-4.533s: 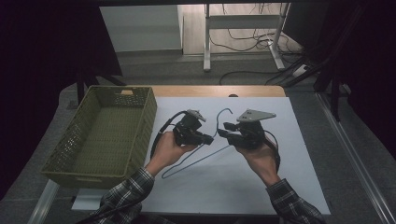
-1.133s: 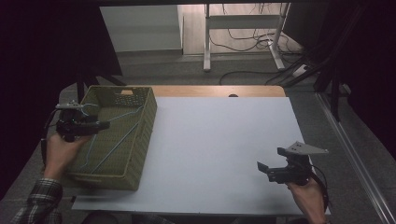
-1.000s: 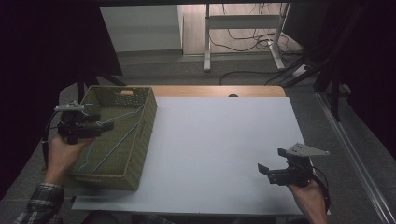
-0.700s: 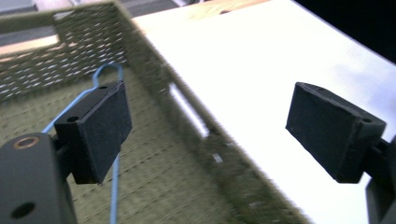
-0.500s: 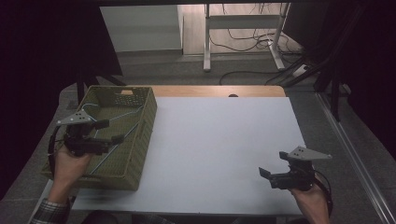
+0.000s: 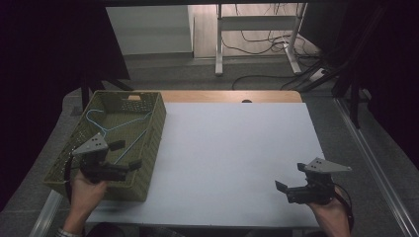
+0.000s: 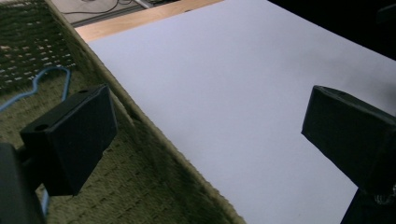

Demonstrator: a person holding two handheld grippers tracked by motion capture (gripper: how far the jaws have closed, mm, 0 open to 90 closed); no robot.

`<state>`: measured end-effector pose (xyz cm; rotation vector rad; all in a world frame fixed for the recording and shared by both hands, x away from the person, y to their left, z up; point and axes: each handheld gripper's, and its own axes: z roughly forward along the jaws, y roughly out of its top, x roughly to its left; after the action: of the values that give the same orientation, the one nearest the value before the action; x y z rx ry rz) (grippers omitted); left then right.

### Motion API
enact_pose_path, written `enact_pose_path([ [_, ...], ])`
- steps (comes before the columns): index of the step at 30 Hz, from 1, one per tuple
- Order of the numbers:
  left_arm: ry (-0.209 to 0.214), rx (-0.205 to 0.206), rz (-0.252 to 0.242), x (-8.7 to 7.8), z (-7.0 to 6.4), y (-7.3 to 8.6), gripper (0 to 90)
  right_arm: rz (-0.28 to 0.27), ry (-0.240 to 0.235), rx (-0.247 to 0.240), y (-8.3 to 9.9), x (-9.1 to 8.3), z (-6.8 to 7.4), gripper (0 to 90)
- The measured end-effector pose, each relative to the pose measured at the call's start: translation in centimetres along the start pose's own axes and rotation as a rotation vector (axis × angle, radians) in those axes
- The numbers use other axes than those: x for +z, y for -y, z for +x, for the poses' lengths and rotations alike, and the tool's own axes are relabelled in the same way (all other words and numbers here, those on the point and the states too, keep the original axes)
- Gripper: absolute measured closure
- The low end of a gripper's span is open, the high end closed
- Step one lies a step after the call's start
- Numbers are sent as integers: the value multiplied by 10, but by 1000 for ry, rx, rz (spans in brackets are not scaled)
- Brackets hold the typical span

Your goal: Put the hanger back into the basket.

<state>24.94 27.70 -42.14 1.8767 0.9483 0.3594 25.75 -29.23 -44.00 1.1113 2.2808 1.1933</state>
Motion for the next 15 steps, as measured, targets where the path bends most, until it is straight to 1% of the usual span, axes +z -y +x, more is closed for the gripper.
enact_pose_path([
  [3,7,0,7,5,-6,7,30,2,6,-1,2,-1,1,0],
  [6,-4,14,26,11,-12,13,29,5,9,-5,3,-1,1,0],
  [8,-3,18,36,15,-15,17,27,4,11,-7,3,-1,1,0],
  [13,7,19,57,22,-21,24,25,11,11,-5,5,0,1,0],
  [15,3,20,64,24,-22,26,25,16,10,-7,6,1,1,0],
])
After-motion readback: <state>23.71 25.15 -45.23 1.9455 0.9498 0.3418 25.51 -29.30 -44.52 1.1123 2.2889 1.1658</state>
